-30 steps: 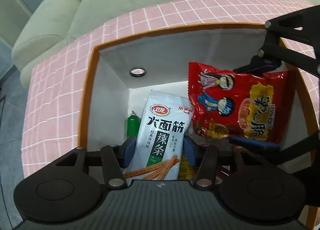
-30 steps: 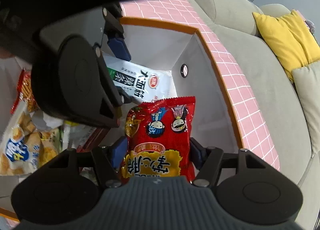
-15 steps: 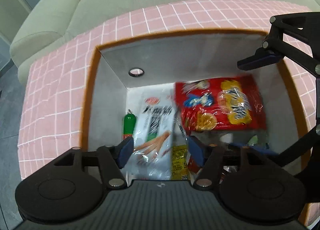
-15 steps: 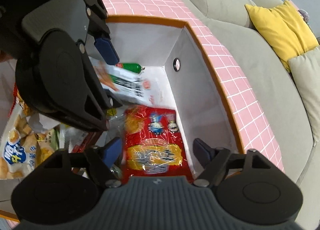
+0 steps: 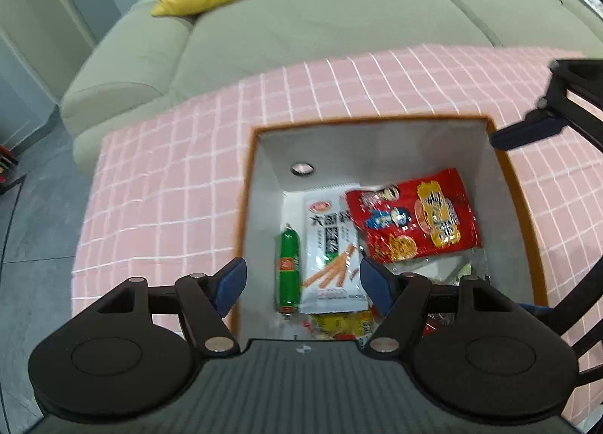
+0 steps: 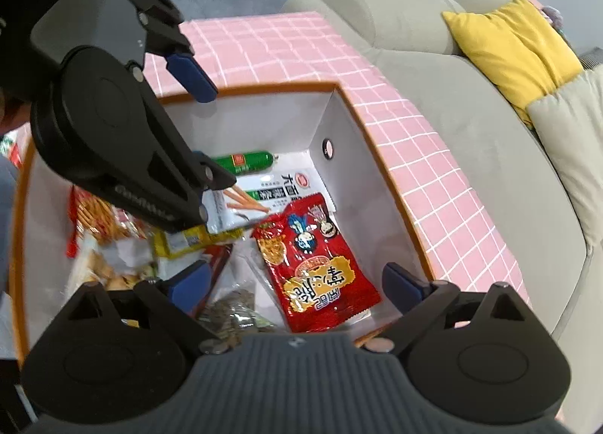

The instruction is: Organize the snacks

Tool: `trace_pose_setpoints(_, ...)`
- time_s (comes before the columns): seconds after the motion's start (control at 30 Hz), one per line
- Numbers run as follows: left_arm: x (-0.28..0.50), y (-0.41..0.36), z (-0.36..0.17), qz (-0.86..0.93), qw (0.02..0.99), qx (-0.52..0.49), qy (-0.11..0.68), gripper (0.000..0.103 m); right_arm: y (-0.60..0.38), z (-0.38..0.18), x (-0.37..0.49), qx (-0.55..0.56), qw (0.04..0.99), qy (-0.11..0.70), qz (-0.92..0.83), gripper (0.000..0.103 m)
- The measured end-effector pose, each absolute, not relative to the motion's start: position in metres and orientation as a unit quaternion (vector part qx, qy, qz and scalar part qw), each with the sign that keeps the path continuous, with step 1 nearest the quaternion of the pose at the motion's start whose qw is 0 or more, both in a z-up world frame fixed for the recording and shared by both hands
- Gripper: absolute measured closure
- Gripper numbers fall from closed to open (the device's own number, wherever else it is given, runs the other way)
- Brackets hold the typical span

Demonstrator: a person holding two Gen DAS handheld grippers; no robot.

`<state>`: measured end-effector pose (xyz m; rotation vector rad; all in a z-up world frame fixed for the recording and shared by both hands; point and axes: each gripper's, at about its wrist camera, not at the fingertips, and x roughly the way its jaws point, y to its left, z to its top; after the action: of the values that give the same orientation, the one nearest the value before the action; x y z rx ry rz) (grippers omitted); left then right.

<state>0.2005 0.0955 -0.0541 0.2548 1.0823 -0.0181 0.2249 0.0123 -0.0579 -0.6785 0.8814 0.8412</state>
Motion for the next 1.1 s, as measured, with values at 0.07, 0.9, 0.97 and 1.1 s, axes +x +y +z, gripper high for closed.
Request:
trace_pose_setpoints(0.07,0.195,0.098,-0.041,-0.003,0.859,0.116,0.498,0.022,0.007,-0.046,0.223,-0.286,0.781,0.406,0.378,0.009)
trace_pose_setpoints(0.9,0.049,0.071,0.083,0.051,0.969,0.020,0.241,0.022,-0.097,0.066,0.072,0.010,0.925,0.283,0.252,0.004)
trace_pose_setpoints(0.97,0.035,0.066,0.081,0.059,0.972,0.020,0.227,0.022,-0.102,0.064,0.055,0.011,0.931,0.275,0.238,0.004)
trace_pose_setpoints(1.1,0.013,0.060,0.076,0.066,0.973,0.015,0.220,0.012,-0.107,0.058,0.026,0.008,0.940,0.264,0.216,0.004)
